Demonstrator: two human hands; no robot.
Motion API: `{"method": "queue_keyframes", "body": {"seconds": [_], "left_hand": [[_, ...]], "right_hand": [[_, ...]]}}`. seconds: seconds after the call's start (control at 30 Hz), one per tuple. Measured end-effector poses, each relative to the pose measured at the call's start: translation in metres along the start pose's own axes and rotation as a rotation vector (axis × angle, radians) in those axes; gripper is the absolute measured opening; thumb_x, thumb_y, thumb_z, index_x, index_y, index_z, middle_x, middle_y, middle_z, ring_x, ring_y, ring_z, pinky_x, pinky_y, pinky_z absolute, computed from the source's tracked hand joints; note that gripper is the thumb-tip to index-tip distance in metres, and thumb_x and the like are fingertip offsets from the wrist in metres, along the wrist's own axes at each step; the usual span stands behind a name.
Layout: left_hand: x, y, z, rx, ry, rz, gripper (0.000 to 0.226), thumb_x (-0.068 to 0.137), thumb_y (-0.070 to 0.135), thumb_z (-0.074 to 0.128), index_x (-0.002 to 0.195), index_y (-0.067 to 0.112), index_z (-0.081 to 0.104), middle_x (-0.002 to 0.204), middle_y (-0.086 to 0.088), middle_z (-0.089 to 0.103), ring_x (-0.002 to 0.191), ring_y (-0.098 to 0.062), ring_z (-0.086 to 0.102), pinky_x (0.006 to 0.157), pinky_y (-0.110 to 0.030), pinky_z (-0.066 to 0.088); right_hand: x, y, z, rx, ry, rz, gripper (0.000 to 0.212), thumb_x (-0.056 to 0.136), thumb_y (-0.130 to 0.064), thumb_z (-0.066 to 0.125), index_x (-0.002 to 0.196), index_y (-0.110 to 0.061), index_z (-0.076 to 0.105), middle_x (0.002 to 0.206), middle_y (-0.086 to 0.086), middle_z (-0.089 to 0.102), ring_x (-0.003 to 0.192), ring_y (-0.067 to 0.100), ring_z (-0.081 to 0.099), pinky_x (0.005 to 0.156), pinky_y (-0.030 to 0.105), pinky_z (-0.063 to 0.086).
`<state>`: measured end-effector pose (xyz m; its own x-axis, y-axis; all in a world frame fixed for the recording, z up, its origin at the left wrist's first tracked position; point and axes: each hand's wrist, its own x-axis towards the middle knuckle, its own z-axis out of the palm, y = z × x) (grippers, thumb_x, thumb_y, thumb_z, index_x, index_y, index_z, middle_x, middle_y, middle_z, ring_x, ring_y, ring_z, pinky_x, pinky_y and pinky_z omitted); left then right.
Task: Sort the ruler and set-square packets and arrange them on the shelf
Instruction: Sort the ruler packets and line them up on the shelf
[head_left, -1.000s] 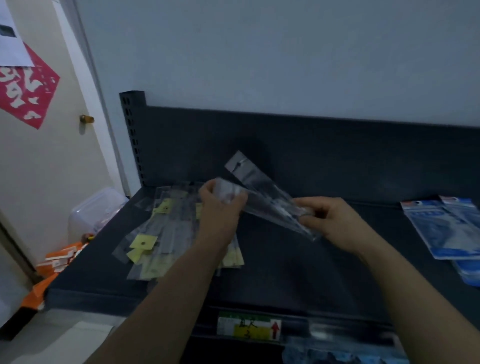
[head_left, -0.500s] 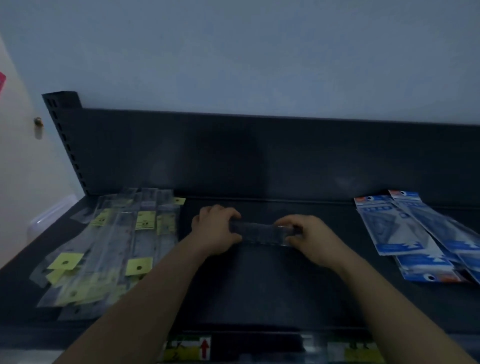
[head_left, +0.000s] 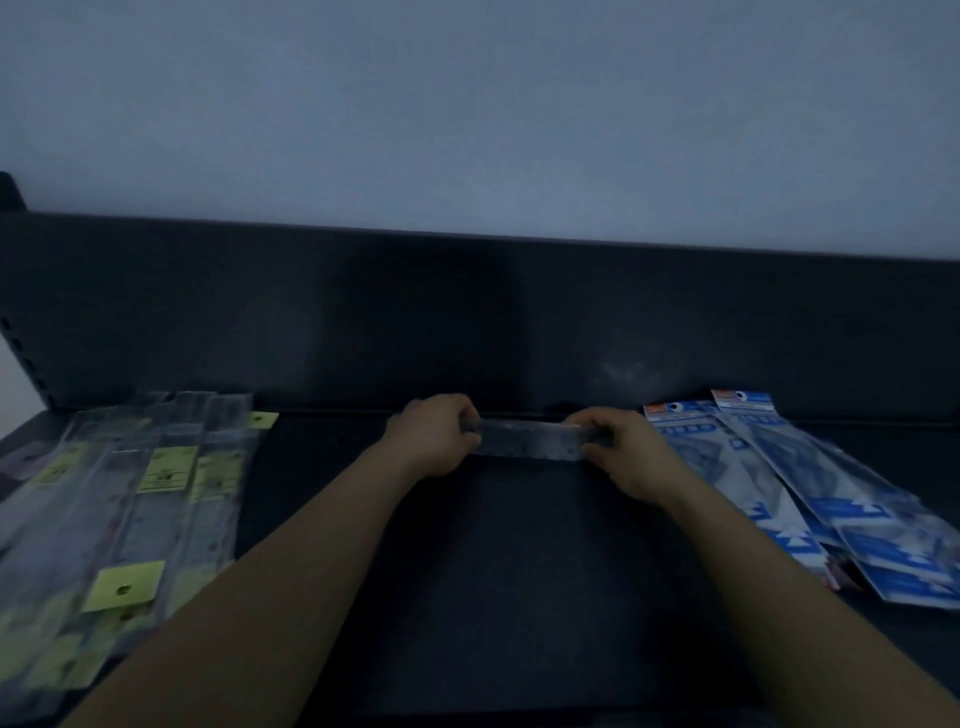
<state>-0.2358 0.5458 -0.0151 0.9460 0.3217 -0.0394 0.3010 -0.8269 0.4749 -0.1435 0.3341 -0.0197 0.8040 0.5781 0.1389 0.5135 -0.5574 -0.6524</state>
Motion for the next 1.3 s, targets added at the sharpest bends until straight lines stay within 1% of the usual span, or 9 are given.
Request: {"method": "queue_keyframes", "body": {"seconds": [0.17, 0.27, 0.4, 0.5, 0.67, 0.8, 1.07, 1.2, 1.3], "left_hand": [[0.038, 0.015, 0.011, 0.099, -0.032, -0.062, 0.022, 0.098, 0.036, 0.044, 0.117, 0.029, 0.053, 0.129, 0.000, 0.053, 0.122, -0.025, 0.042, 0.106, -0.046, 0.033], [0.049, 0.017, 0.020, 0.177, -0.037, -0.060, 0.027, 0.100, 0.034, 0.037, 0.125, 0.031, 0.048, 0.131, -0.003, 0.052, 0.123, -0.027, 0.038, 0.107, -0.048, 0.025], [0.045, 0.013, 0.032, 0.448, -0.020, 0.004, 0.049, 0.100, 0.035, 0.033, 0.148, 0.031, 0.024, 0.147, -0.007, 0.032, 0.133, -0.029, 0.028, 0.115, -0.059, 0.004], [0.031, 0.012, 0.042, 0.595, 0.027, 0.090, 0.055, 0.101, 0.042, 0.025, 0.152, 0.026, 0.014, 0.157, -0.006, 0.017, 0.143, -0.028, 0.015, 0.109, -0.063, -0.016], [0.010, 0.010, 0.048, 0.786, 0.097, 0.203, 0.059, 0.101, 0.047, 0.013, 0.153, 0.018, 0.014, 0.161, -0.005, 0.010, 0.148, -0.027, -0.004, 0.103, -0.062, -0.025], [-0.003, 0.010, 0.046, 0.774, 0.076, 0.228, 0.061, 0.101, 0.048, 0.010, 0.153, 0.015, 0.014, 0.160, -0.003, 0.016, 0.148, -0.023, 0.004, 0.108, -0.057, -0.024], [-0.025, 0.005, 0.049, 0.507, -0.027, 0.185, 0.064, 0.102, 0.047, 0.019, 0.154, 0.015, 0.000, 0.162, -0.004, -0.002, 0.149, -0.019, -0.002, 0.120, -0.039, -0.007], [-0.032, 0.006, 0.047, 0.365, 0.004, 0.171, 0.064, 0.101, 0.043, 0.031, 0.153, 0.013, 0.008, 0.160, -0.007, 0.012, 0.145, -0.025, 0.018, 0.119, -0.037, 0.016], [-0.034, 0.009, 0.050, 0.328, 0.115, 0.155, 0.063, 0.099, 0.043, 0.036, 0.151, 0.013, 0.015, 0.155, -0.008, 0.023, 0.138, -0.026, 0.029, 0.114, -0.039, 0.027]], "right_hand": [[0.035, 0.016, -0.006, -0.142, -0.012, 0.016, 0.033, 0.086, 0.004, 0.052, 0.111, -0.011, 0.068, 0.109, 0.006, 0.068, 0.101, 0.018, 0.060, 0.080, 0.019, 0.041], [0.049, 0.030, 0.002, -0.197, -0.034, 0.036, 0.037, 0.087, -0.004, 0.053, 0.118, -0.021, 0.064, 0.119, 0.013, 0.060, 0.115, 0.030, 0.053, 0.096, 0.030, 0.043], [0.049, 0.039, 0.008, -0.387, -0.142, 0.051, 0.055, 0.095, -0.016, 0.046, 0.147, -0.028, 0.031, 0.146, 0.012, 0.032, 0.134, 0.031, 0.026, 0.112, 0.034, 0.022], [0.043, 0.041, 0.011, -0.516, -0.227, 0.031, 0.060, 0.097, -0.023, 0.039, 0.151, -0.029, 0.015, 0.158, 0.003, 0.015, 0.145, 0.025, 0.007, 0.118, 0.037, 0.006], [0.025, 0.043, 0.016, -0.571, -0.309, 0.034, 0.062, 0.098, -0.029, 0.027, 0.152, -0.028, -0.003, 0.161, -0.001, -0.008, 0.147, 0.017, -0.013, 0.116, 0.039, -0.010], [0.012, 0.041, 0.019, -0.575, -0.334, -0.013, 0.064, 0.099, -0.031, 0.026, 0.152, -0.022, -0.009, 0.159, 0.001, -0.017, 0.146, 0.015, -0.017, 0.117, 0.034, -0.009], [-0.011, 0.033, 0.017, -0.566, -0.359, -0.045, 0.065, 0.100, -0.032, 0.026, 0.151, -0.021, -0.012, 0.158, 0.002, -0.021, 0.144, 0.014, -0.022, 0.118, 0.033, -0.011], [-0.020, 0.031, 0.016, -0.552, -0.363, -0.061, 0.063, 0.101, -0.032, 0.026, 0.152, -0.021, -0.010, 0.158, 0.001, -0.020, 0.144, 0.013, -0.021, 0.118, 0.031, -0.012], [-0.021, 0.030, 0.015, -0.556, -0.347, -0.079, 0.063, 0.101, -0.031, 0.027, 0.152, -0.021, -0.008, 0.159, 0.001, -0.018, 0.145, 0.013, -0.019, 0.118, 0.032, -0.011]]}}
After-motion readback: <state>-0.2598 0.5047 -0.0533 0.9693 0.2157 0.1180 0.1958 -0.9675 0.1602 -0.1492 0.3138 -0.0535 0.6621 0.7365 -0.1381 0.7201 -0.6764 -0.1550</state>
